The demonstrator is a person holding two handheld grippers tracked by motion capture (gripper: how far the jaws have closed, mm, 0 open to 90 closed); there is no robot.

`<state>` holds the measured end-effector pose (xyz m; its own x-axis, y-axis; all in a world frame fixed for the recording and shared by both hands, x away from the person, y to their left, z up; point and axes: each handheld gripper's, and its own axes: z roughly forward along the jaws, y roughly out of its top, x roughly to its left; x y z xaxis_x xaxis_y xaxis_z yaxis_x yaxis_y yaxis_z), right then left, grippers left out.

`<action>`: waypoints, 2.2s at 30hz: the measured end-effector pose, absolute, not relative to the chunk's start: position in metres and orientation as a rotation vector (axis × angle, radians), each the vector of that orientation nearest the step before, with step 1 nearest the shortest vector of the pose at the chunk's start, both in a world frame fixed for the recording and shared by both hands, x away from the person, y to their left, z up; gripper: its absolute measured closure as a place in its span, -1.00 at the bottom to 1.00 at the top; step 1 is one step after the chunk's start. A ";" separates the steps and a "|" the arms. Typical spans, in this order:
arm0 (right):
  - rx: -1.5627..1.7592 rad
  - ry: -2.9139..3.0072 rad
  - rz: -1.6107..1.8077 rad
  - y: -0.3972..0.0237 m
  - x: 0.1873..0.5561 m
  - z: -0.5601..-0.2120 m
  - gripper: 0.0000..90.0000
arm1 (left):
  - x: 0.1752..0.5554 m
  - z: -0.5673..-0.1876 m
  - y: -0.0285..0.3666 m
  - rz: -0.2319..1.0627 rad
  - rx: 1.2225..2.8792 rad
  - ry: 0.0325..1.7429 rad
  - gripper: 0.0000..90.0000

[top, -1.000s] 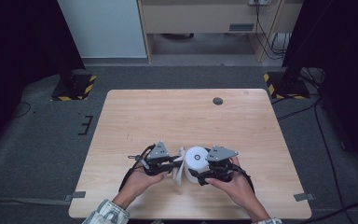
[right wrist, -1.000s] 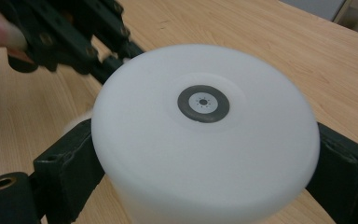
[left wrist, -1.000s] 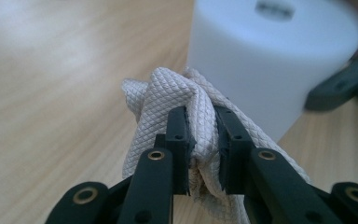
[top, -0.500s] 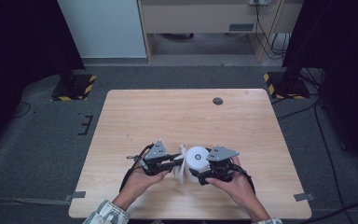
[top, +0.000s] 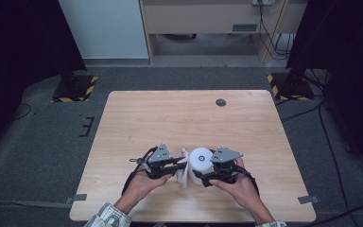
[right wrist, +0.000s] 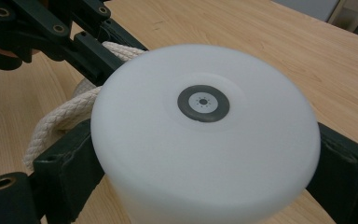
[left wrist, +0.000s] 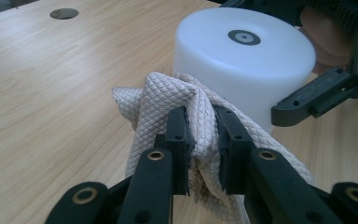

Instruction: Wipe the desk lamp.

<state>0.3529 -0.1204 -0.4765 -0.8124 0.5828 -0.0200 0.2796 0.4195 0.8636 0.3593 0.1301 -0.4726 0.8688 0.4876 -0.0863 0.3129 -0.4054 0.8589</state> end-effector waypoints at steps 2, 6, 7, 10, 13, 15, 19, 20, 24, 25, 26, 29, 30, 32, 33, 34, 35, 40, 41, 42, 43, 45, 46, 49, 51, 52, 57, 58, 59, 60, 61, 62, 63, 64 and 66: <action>0.745 2.362 1.346 -0.120 0.353 -0.476 -0.81 | 0.360 -0.476 0.128 0.213 2.049 0.585 0.69; 0.745 2.364 1.344 -0.121 0.354 -0.476 -0.81 | 0.362 -0.489 0.123 0.229 2.140 0.575 0.69; 0.743 2.364 1.344 -0.121 0.354 -0.476 -0.81 | 0.363 -0.488 0.123 0.238 2.135 0.574 0.69; 0.744 2.365 1.342 -0.121 0.354 -0.476 -0.81 | 0.363 -0.477 0.127 0.232 2.063 0.575 0.69; 0.743 2.366 1.343 -0.121 0.354 -0.476 -0.81 | 0.360 -0.471 0.130 0.219 2.034 0.571 0.69; 0.744 2.365 1.343 -0.121 0.354 -0.476 -0.81 | 0.359 -0.473 0.129 0.211 2.049 0.571 0.69; 0.745 2.365 1.339 -0.121 0.354 -0.476 -0.81 | 0.358 -0.486 0.122 0.212 2.136 0.583 0.69; 0.745 2.365 1.340 -0.121 0.354 -0.476 -0.81 | 0.359 -0.489 0.120 0.213 2.156 0.584 0.69; 0.749 2.363 1.339 -0.121 0.354 -0.476 -0.81 | 0.360 -0.486 0.122 0.217 2.123 0.592 0.69; 0.748 2.363 1.338 -0.121 0.354 -0.476 -0.81 | 0.360 -0.482 0.124 0.216 2.100 0.591 0.69; 0.748 2.363 1.338 -0.121 0.354 -0.476 -0.81 | 0.359 -0.478 0.125 0.213 2.077 0.588 0.69; 0.750 2.363 1.337 -0.121 0.354 -0.476 -0.81 | 0.358 -0.472 0.129 0.189 2.027 0.594 0.69; 0.750 2.363 1.337 -0.121 0.354 -0.476 -0.81 | 0.357 -0.473 0.128 0.193 2.033 0.589 0.69; 0.749 2.364 1.336 -0.121 0.354 -0.476 -0.81 | 0.358 -0.475 0.127 0.186 2.045 0.590 0.69; 0.749 2.364 1.336 -0.122 0.354 -0.476 -0.81 | 0.358 -0.477 0.126 0.186 2.063 0.588 0.69; 0.750 2.362 1.335 -0.122 0.355 -0.476 -0.81 | 0.358 -0.480 0.125 0.192 2.084 0.584 0.69; 0.751 2.363 1.336 -0.122 0.355 -0.476 -0.81 | 0.359 -0.484 0.124 0.192 2.100 0.586 0.69; 0.752 2.360 1.330 -0.122 0.355 -0.476 -0.81 | 0.360 -0.485 0.123 0.196 2.098 0.588 0.69; 0.753 2.359 1.330 -0.122 0.355 -0.476 -0.81 | 0.359 -0.483 0.124 0.196 2.088 0.581 0.69; 0.755 2.358 1.332 -0.122 0.355 -0.476 -0.81 | 0.357 -0.478 0.125 0.193 2.063 0.577 0.69; 0.755 2.358 1.332 -0.122 0.355 -0.476 -0.81 | 0.357 -0.478 0.125 0.193 2.063 0.577 0.69; 0.757 2.359 1.331 -0.123 0.356 -0.476 -0.81 | 0.356 -0.475 0.126 0.179 2.043 0.576 0.69; 0.758 2.359 1.329 -0.123 0.356 -0.476 -0.81 | 0.354 -0.475 0.125 0.171 2.042 0.576 0.69; 0.761 2.356 1.327 -0.124 0.356 -0.476 -0.81 | 0.352 -0.478 0.123 0.167 2.063 0.569 0.69; 0.764 2.354 1.325 -0.124 0.356 -0.476 -0.81 | 0.348 -0.484 0.117 0.190 2.118 0.552 0.69; 0.766 2.353 1.324 -0.124 0.356 -0.476 -0.81 | 0.348 -0.484 0.117 0.190 2.118 0.552 0.69; 0.769 2.350 1.323 -0.125 0.357 -0.476 -0.81 | 0.350 -0.483 0.120 0.204 2.079 0.549 0.69; 0.769 2.349 1.323 -0.125 0.357 -0.476 -0.81 | 0.349 -0.475 0.123 0.205 2.028 0.538 0.69; 0.769 2.349 1.323 -0.125 0.357 -0.476 -0.81 | 0.349 -0.475 0.123 0.205 2.028 0.538 0.69; 0.770 2.351 1.324 -0.125 0.357 -0.476 -0.81 | 0.349 -0.473 0.123 0.199 2.022 0.527 0.69; 0.770 2.351 1.324 -0.125 0.357 -0.476 -0.81 | 0.349 -0.473 0.123 0.199 2.022 0.527 0.69; 0.770 2.350 1.324 -0.125 0.357 -0.476 -0.81 | 0.350 -0.478 0.122 0.180 2.047 0.531 0.69; 0.771 2.351 1.324 -0.125 0.357 -0.476 -0.81 | 0.350 -0.478 0.122 0.180 2.047 0.531 0.69; 0.771 2.351 1.323 -0.125 0.357 -0.476 -0.81 | 0.351 -0.488 0.119 0.174 2.104 0.539 0.69; 0.771 2.350 1.323 -0.125 0.357 -0.476 -0.81 | 0.353 -0.496 0.115 0.170 2.149 0.546 0.69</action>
<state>0.3568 -0.1248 -0.4759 -0.7971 0.6033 -0.0251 0.2916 0.4210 0.8589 0.3529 0.1153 -0.4961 0.8938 0.4419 -0.0766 0.3207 -0.5104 0.7979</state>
